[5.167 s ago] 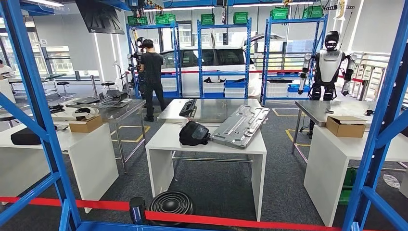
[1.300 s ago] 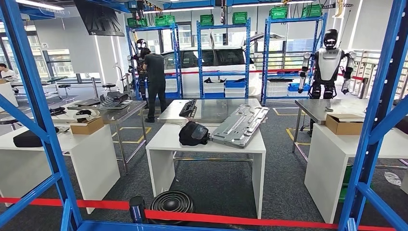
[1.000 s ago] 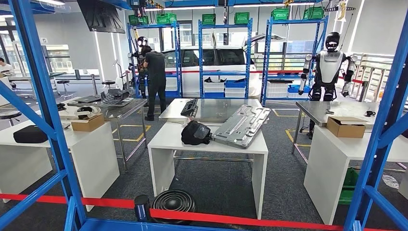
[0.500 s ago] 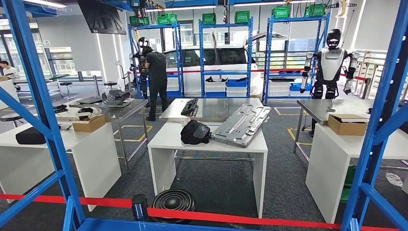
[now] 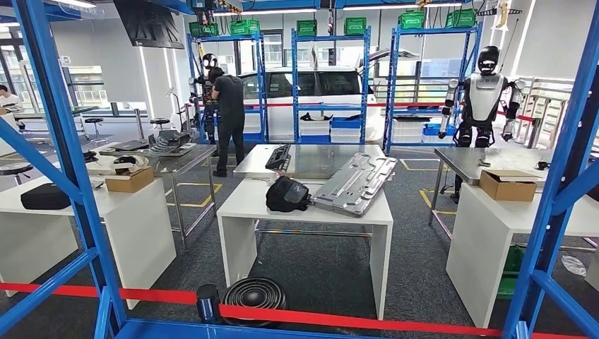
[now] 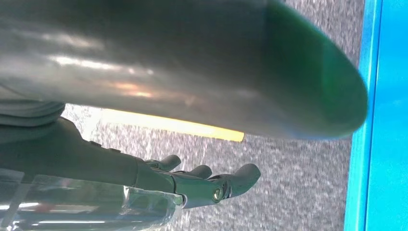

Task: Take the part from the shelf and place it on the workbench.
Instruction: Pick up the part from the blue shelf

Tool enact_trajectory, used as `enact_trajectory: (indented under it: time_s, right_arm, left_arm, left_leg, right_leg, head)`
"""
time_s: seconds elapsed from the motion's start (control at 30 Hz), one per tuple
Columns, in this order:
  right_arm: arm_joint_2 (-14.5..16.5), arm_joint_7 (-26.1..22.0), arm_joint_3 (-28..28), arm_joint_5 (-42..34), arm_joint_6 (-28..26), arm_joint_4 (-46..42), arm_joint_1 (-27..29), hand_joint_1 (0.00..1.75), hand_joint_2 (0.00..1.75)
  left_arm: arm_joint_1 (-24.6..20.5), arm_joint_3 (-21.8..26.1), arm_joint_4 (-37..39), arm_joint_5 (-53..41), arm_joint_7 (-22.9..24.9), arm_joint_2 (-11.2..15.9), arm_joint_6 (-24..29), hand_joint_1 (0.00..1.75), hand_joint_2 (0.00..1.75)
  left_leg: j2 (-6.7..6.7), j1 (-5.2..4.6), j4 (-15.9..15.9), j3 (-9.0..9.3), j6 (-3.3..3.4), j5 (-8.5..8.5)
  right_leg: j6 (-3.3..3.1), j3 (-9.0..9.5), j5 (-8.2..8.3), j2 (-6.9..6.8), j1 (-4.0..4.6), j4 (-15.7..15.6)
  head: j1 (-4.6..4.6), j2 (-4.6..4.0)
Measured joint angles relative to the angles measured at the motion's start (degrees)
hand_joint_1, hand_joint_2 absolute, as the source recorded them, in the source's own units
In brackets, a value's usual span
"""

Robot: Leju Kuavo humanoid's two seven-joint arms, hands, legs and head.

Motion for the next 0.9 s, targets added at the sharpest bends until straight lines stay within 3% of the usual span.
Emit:
enact_trajectory:
  time_s: [0.03,0.1,0.17,0.2,0.27,0.33,0.37,0.5,0.57,0.63,0.67,0.7,0.73,0.8,0.87,0.9]
  right_arm:
    - [0.0,0.0,0.0,0.0,0.0,0.1,0.1,0.00,0.00]
    - [-0.2,0.0,0.0,0.0,0.1,0.3,0.2,0.00,0.00]
    - [-0.3,0.0,0.0,0.0,0.1,0.5,0.5,0.00,0.00]
    - [-0.3,0.0,0.0,0.0,0.1,0.5,0.5,0.00,0.00]
    - [-0.5,0.0,0.0,0.0,0.2,0.6,0.5,0.00,0.00]
    - [-0.6,0.0,0.0,0.0,0.2,0.6,0.5,0.00,0.00]
    - [-0.6,0.0,0.0,0.0,0.2,0.6,0.5,0.00,0.00]
    - [-0.6,-0.1,0.0,0.0,0.3,0.6,0.6,0.00,0.00]
    - [-0.6,-0.1,0.0,0.0,0.3,0.6,0.6,0.00,0.00]
    - [-0.7,-0.2,0.0,0.0,0.3,0.6,0.7,0.00,0.00]
    - [-0.7,-0.2,0.0,0.0,0.3,0.6,0.8,0.00,0.00]
    - [-0.7,-0.2,0.0,0.0,0.2,0.6,0.8,0.00,0.00]
    - [-0.7,-0.3,0.0,0.0,0.2,0.6,0.9,0.00,0.00]
    - [-0.7,-0.4,0.0,0.0,0.1,0.6,0.9,0.00,0.00]
    - [-0.7,-0.5,0.0,0.0,-0.1,0.5,0.9,0.00,0.00]
    - [-0.7,-0.5,0.0,0.0,-0.2,0.5,0.9,0.00,0.00]
  left_arm:
    - [-0.1,-0.2,0.1,-0.5,0.1,0.0,0.2,1.32,1.75]
    - [-0.3,-0.6,0.6,-1.1,0.3,0.0,0.5,1.54,1.75]
    - [-0.2,-1.0,1.1,-1.3,0.5,0.0,0.5,1.73,1.75]
    - [-0.1,-1.2,1.3,-1.5,0.6,0.0,0.6,1.75,1.75]
    - [-0.1,-1.5,1.7,-1.7,0.7,0.1,0.9,1.75,1.75]
    - [-0.1,-1.6,1.9,-1.8,0.7,0.2,1.3,1.74,1.75]
    - [-0.1,-1.7,2.0,-1.8,0.8,0.4,1.5,1.74,1.75]
    - [-0.2,-1.8,2.0,-2.7,0.8,0.7,2.4,1.75,1.75]
    - [-0.1,-1.9,2.0,-3.8,0.8,0.9,3.0,1.75,1.75]
    - [0.1,-2.0,2.0,-4.9,0.8,1.1,3.6,1.75,1.75]
    - [0.3,-2.1,2.0,-5.4,0.8,1.2,4.0,1.75,1.75]
    - [0.5,-2.2,2.0,-5.9,0.8,1.3,4.3,1.75,1.75]
    - [0.6,-2.3,2.0,-6.3,0.8,1.4,4.8,1.75,1.75]
    - [0.6,-2.3,1.8,-6.9,0.8,1.8,5.5,1.75,1.75]
    - [0.7,-2.1,1.5,-7.0,0.8,2.1,5.9,1.75,1.75]
    - [0.8,-2.0,1.3,-6.9,0.8,2.3,6.0,1.75,1.75]
  left_leg:
    - [0.05,0.12,-0.6,0.34,0.23,0.40]
    - [0.08,0.09,-0.9,0.27,0.50,0.65]
    - [0.06,0.02,-0.8,0.14,0.48,0.64]
    - [0.03,0.04,-0.7,0.11,0.43,0.60]
    - [-0.03,0.12,-0.1,0.02,0.06,0.32]
    - [-0.12,-0.07,0.7,-0.34,-0.56,-0.19]
    - [-0.16,-0.19,1.0,-0.52,-0.78,-0.37]
    - [-0.21,0.11,2.4,-1.21,-1.60,-1.33]
    - [-0.22,0.46,7.6,-3.63,-2.34,-4.32]
    - [-0.21,0.83,15.3,-7.21,-2.82,-7.59]
    - [-0.20,0.97,17.5,-8.30,-2.90,-8.06]
    - [-0.20,1.07,17.6,-8.38,-2.89,-7.48]
    - [-0.20,1.12,15.3,-7.29,-2.77,-5.94]
    - [-0.21,1.03,7.2,-3.16,-2.22,-2.39]
    - [-0.18,0.67,2.0,-0.60,-1.67,-1.08]
    - [-0.16,0.46,1.5,-0.41,-1.53,-1.30]
  right_leg:
    - [-0.16,-1.01,-1.11,-0.05,0.10,2.1]
    - [-0.55,-4.41,-4.26,-0.08,0.04,9.3]
    - [-0.22,-6.74,-5.71,-0.09,-0.01,14.3]
    - [0.25,-6.38,-5.12,-0.10,-0.06,13.6]
    - [1.31,-2.75,-2.23,-0.17,-0.26,6.4]
    - [1.26,0.50,-0.26,-0.15,-0.27,0.1]
    - [0.89,1.06,-0.02,-0.13,-0.21,-1.0]
    - [-0.51,1.19,0.16,-0.08,-0.41,-1.1]
    - [-0.84,1.28,0.21,-0.08,-0.56,-1.2]
    - [-1.00,1.25,0.21,-0.07,-0.52,-1.1]
    - [-1.00,1.25,0.21,-0.06,-0.50,-1.1]
    - [-0.99,1.29,0.20,-0.04,-0.49,-1.1]
    - [-0.99,1.36,0.20,0.00,-0.48,-1.1]
    - [-0.93,1.51,0.20,0.12,-0.39,-1.2]
    - [-0.67,1.48,0.25,0.18,-0.26,-1.2]
    - [-0.41,1.43,0.29,0.18,-0.27,-1.3]
  head:
    - [0.10,0.00]
    - [0.22,0.00]
    - [0.32,0.00]
    - [0.36,0.00]
    - [0.44,0.00]
    - [0.46,0.00]
    - [0.43,0.00]
    - [0.26,0.00]
    - [0.14,0.00]
    - [0.05,0.00]
    - [0.03,0.00]
    - [0.01,0.00]
    - [-0.01,0.00]
    - [-0.02,0.00]
    - [-0.01,0.01]
    - [0.00,0.01]
